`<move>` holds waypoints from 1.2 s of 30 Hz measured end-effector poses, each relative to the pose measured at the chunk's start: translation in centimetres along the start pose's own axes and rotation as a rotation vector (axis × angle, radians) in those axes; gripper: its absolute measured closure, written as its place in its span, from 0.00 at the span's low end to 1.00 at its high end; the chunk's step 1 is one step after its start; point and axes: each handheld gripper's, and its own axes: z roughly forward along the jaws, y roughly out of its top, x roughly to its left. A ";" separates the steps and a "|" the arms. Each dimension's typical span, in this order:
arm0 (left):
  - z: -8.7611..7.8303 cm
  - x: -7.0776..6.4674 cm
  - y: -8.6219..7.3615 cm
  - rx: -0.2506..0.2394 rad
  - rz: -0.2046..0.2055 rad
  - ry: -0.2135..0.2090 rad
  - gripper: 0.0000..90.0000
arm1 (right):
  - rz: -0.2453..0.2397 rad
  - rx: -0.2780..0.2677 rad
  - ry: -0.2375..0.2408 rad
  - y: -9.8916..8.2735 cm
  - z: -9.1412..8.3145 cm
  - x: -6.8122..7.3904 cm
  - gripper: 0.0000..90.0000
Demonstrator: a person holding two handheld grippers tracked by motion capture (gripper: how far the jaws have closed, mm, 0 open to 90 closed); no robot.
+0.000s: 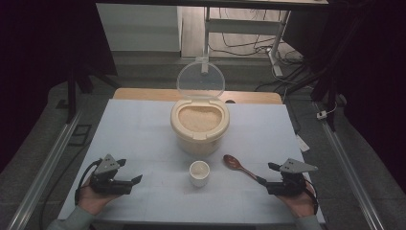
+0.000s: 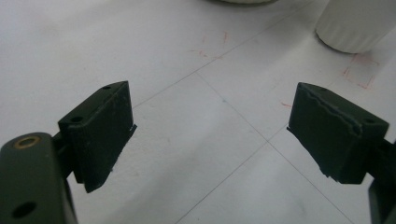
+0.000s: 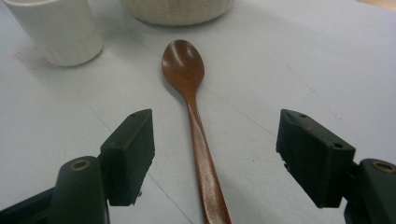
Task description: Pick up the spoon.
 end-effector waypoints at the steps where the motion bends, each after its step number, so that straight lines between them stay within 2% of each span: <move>1: 0.0 0.0 0.0 0.000 -0.001 0.000 0.15 | -0.004 0.011 -0.004 0.1 0.0 0.1 0.31; 7: 0.0 -0.1 0.0 0.002 0.001 -0.003 0.15 | -0.002 0.017 0.000 0.2 0.0 0.1 0.33; 9: 0.0 -0.1 0.0 0.003 0.002 -0.002 0.15 | 0.007 0.019 0.014 0.4 -0.1 0.1 0.34; 14: 0.2 0.0 -0.1 0.012 -0.005 -0.005 0.15 | -0.005 0.036 0.018 1.6 -0.6 0.2 0.34; 23: 0.3 0.0 -0.1 0.020 -0.008 -0.008 0.15 | -0.021 0.197 0.042 5.3 -0.3 0.2 0.33; 24: 0.3 0.0 -0.1 0.020 -0.006 -0.009 0.15 | -0.021 0.197 0.042 5.3 -0.3 0.2 0.33; 25: 0.3 0.0 -0.1 0.020 -0.005 -0.011 0.15 | -0.018 0.221 0.044 6.3 0.0 0.1 0.33; 26: 0.3 0.0 -0.2 0.020 -0.006 -0.010 0.15 | -0.018 0.221 0.044 6.3 0.0 0.1 0.33; 27: 0.3 0.0 -0.2 0.021 -0.005 -0.011 0.15 | -0.024 0.244 0.049 7.3 0.2 0.0 0.33; 29: 0.3 0.1 -0.2 0.023 -0.007 -0.014 0.15 | -0.030 0.274 0.057 8.1 0.5 0.0 0.33; 34: 0.4 0.1 -0.3 0.026 -0.009 -0.014 0.15 | -0.036 0.318 0.075 9.0 1.3 0.0 0.33; 36: 0.4 0.1 -0.3 0.030 -0.006 -0.013 0.15 | -0.055 0.345 0.072 9.2 2.1 0.2 0.34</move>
